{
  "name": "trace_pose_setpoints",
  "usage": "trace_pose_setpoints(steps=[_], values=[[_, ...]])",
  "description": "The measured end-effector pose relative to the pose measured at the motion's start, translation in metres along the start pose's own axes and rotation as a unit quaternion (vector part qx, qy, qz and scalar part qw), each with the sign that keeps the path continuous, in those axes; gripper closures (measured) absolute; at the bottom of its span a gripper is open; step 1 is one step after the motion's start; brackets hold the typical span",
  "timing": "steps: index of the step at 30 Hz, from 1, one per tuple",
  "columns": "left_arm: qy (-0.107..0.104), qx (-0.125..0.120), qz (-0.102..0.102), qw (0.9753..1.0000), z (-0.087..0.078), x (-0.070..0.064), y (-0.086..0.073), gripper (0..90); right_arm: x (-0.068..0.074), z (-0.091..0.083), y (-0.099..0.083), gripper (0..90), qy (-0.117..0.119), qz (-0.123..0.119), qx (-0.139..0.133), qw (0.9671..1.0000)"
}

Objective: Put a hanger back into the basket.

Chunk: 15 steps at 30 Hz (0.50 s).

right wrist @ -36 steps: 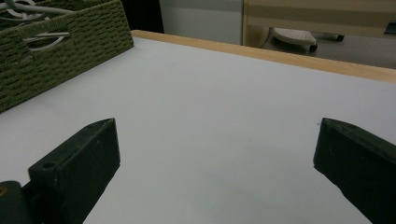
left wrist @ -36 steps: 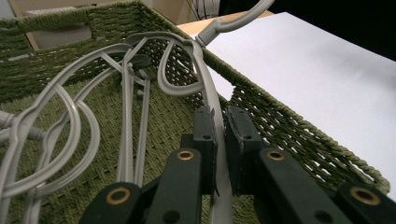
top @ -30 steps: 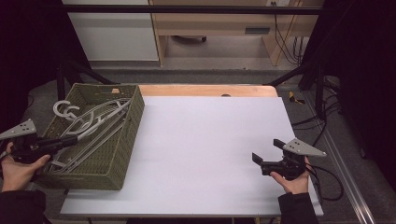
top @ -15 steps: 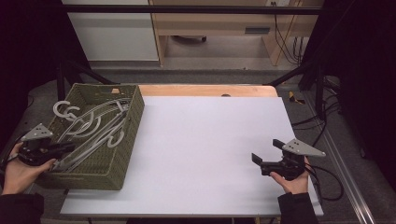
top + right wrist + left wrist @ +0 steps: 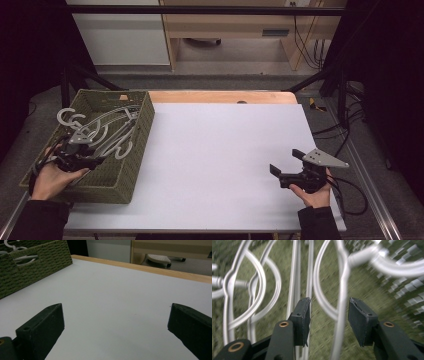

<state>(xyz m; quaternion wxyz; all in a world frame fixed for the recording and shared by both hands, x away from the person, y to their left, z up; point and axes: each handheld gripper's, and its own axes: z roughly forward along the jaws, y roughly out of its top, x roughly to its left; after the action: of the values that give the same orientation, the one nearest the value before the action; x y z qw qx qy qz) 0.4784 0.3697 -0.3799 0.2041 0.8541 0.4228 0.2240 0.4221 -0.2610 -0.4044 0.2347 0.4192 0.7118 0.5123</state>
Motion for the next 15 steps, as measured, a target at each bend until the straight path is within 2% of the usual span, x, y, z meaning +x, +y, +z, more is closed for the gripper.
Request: trace_pose_setpoints(steps=[4, 5, 7, 10, 12, 15], values=[[-0.006, 0.038, 0.015, 0.9992, 0.006, -0.003, 0.002, 57.7, 0.0, 0.0, 0.0, 1.0, 0.0, -0.001, 0.001, 1.0], [-0.013, 0.047, 0.018, 0.9987, 0.008, -0.005, 0.001, 61.1, 0.0, 0.0, 0.0, 1.0, 0.0, -0.002, 0.0, 1.0], [-0.01, 0.062, 0.019, 0.9979, 0.011, -0.005, 0.0, 69.7, 0.0, 0.0, 0.0, 1.1, 0.0, -0.001, -0.001, 1.0], [-0.02, 0.06, -0.002, 0.998, 0.01, -0.002, -0.003, 75.7, 0.0, 0.0, 0.0, 1.1, -0.001, -0.001, -0.001, 1.0], [-0.037, 0.055, -0.008, 0.9978, 0.008, 0.001, -0.005, 77.9, 0.0, -0.001, 0.0, 1.2, -0.001, -0.002, -0.001, 1.0], [-0.058, 0.025, -0.027, 0.9977, 0.002, 0.007, -0.007, 78.3, -0.001, -0.001, 0.0, 1.2, -0.002, -0.003, -0.002, 1.0]])
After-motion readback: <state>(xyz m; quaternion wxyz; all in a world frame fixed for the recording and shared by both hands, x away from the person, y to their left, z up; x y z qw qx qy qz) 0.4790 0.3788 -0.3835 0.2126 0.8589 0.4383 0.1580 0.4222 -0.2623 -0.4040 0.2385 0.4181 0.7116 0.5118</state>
